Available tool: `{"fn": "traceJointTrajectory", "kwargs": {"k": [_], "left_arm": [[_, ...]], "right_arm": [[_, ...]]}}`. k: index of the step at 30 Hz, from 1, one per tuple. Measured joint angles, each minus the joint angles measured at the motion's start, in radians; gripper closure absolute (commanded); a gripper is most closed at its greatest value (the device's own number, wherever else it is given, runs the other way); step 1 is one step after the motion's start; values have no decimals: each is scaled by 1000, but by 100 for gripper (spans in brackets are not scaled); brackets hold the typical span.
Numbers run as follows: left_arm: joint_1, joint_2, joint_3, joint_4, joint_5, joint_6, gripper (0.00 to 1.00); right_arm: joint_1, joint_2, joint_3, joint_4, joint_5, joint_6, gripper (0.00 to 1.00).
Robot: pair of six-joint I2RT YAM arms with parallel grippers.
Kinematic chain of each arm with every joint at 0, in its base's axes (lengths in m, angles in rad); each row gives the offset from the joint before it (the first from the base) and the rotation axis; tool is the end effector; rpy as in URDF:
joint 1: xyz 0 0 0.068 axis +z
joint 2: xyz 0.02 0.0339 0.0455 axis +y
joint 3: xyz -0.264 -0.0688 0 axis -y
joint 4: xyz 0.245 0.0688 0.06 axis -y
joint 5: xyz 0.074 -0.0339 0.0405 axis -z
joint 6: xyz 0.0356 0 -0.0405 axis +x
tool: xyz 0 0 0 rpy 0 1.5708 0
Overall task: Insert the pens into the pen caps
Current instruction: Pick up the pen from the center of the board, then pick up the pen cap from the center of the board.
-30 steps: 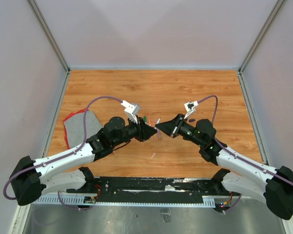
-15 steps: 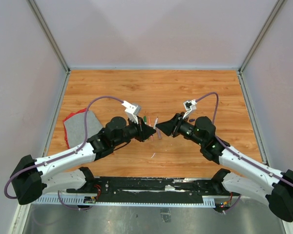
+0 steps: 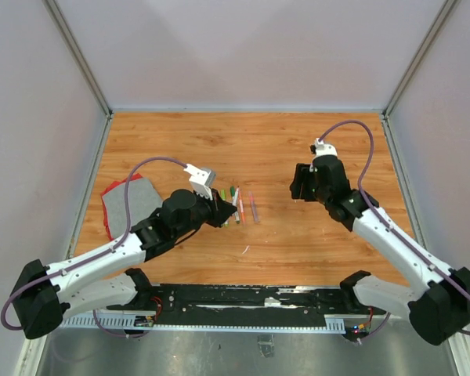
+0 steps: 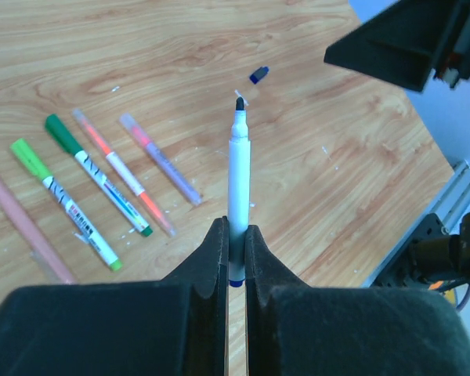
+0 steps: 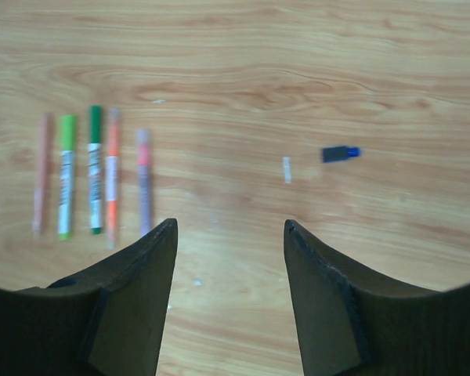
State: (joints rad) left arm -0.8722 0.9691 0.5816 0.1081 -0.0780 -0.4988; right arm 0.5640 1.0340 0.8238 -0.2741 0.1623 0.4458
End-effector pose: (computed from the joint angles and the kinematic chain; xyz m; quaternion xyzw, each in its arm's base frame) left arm 0.1470 -0.1708 0.2639 0.1251 0.7886 -0.3566 0.4852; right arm 0.2006 0.1201 0.2971 -0.0086 0.8542 0.1885 0.4845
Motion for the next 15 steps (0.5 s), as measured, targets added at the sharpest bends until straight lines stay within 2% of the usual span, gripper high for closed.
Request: {"fn": "traceJointTrajectory", "kwargs": {"k": [7, 12, 15], "left_arm": [[12, -23, -21, -46, -17, 2, 99], [13, -34, -21, -69, -19, 3, 100], [14, -38, -21, -85, -19, 3, 99]], "right_arm": [[-208, 193, 52, -63, -82, -77, 38], [-261, 209, 27, 26, -121, -138, 39], [-304, 235, 37, 53, -201, -196, 38]]}}
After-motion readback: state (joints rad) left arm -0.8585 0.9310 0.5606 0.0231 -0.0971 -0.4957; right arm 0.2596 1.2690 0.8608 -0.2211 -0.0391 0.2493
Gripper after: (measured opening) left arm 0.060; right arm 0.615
